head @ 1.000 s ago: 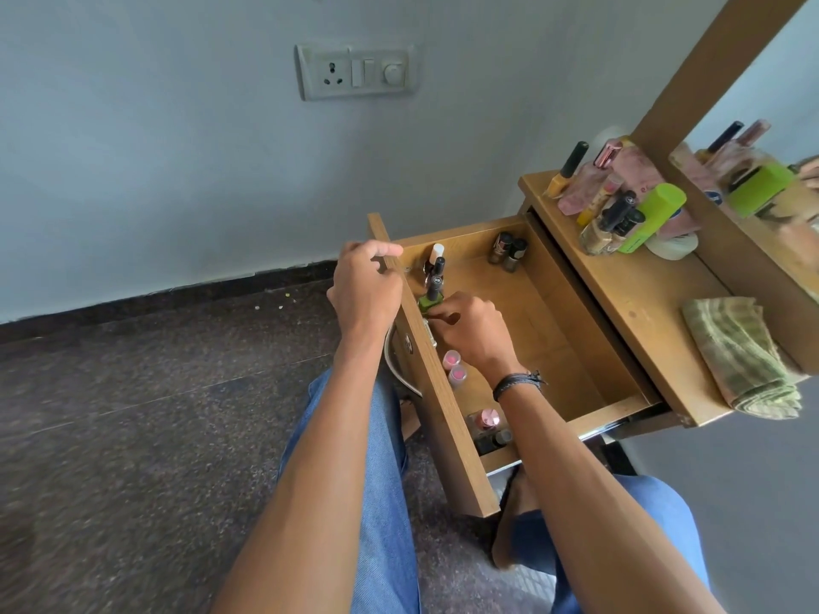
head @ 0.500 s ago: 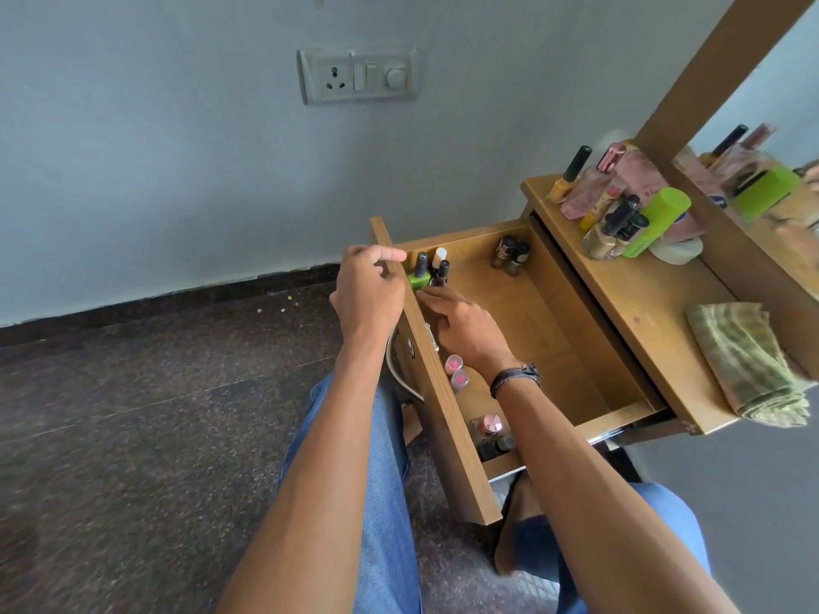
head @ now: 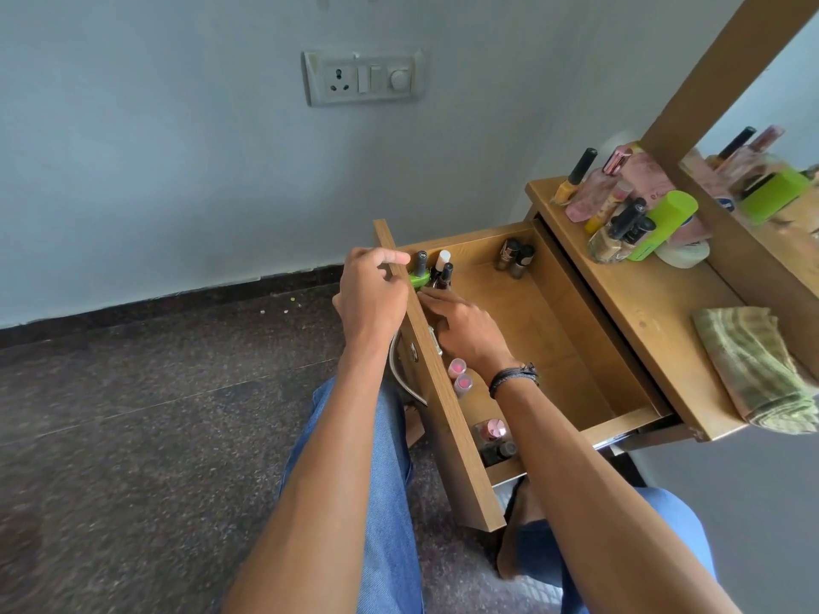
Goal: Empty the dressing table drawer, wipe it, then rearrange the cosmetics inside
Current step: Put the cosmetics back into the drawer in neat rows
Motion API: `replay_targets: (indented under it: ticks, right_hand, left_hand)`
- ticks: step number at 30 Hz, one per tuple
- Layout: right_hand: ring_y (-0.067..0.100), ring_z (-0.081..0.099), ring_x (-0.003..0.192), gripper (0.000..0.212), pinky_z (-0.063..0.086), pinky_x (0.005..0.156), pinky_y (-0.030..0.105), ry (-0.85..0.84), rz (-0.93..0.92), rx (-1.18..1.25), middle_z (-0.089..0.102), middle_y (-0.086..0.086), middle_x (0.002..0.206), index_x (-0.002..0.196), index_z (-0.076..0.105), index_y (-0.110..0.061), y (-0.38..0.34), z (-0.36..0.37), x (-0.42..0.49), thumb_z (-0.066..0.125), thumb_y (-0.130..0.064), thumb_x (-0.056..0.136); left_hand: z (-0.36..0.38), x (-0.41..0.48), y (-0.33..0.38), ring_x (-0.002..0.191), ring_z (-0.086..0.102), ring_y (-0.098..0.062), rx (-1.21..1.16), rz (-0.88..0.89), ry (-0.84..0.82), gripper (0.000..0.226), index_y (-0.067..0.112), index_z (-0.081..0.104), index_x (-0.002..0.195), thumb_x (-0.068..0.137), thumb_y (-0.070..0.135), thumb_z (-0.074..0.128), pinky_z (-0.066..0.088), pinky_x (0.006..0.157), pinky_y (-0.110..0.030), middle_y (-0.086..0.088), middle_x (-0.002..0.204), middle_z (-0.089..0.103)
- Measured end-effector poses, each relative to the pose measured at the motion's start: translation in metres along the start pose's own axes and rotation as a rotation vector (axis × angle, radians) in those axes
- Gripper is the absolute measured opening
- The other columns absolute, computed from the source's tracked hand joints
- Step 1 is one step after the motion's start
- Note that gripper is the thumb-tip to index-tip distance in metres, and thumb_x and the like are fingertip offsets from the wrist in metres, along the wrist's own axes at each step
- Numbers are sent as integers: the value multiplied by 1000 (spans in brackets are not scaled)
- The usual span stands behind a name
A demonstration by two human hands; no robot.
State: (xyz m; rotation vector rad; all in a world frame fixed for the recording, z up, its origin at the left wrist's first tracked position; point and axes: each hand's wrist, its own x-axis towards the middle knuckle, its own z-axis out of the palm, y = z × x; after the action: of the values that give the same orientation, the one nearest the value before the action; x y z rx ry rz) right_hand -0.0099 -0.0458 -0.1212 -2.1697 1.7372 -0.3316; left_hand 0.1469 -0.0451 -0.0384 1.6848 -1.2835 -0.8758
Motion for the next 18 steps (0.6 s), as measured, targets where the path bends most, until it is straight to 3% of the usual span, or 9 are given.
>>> replay_targets:
  ticks: [6,9,12,15,18]
  right_hand:
    - [22,56,127,61,54,92,38,10,-16,29,52,-9,152,146,54,-33,-1,-4,-2,49,-4,93]
    - [20,68,101,41,57,77,33,158,50,116,71,-5,122,118,74,-27,0,-6,-6,51,-6,92]
    - [16,68,88,24,60,78,39,361,257,288,74,-5,98,92,75,-22,4,-11,-7,55,-9,88]
    - [20,66,104,30,58,87,36,388,381,437,70,0,112,110,70,-18,9,-13,-5,58,-4,88]
    - [25,48,139,68,44,114,43,188,373,517,52,6,151,152,46,-18,10,-10,-1,60,-1,87]
  left_hand:
    - [1,0,0,93,61,-5,5,1,4,33,38,69,90,87,5,67,47,99,-54,13,109,54]
    - [0,0,0,94,63,-6,6,-1,-3,34,37,70,91,86,4,66,47,99,-55,12,110,55]
    - [0,0,0,92,62,-4,-2,-10,-1,35,39,70,90,85,4,64,48,98,-55,12,110,55]
    - [1,-1,0,90,61,-1,-3,-7,-1,34,38,69,90,86,5,64,48,98,-54,11,110,55]
    - [1,0,-1,93,62,-6,0,-5,0,33,37,70,91,87,5,65,47,98,-55,11,110,55]
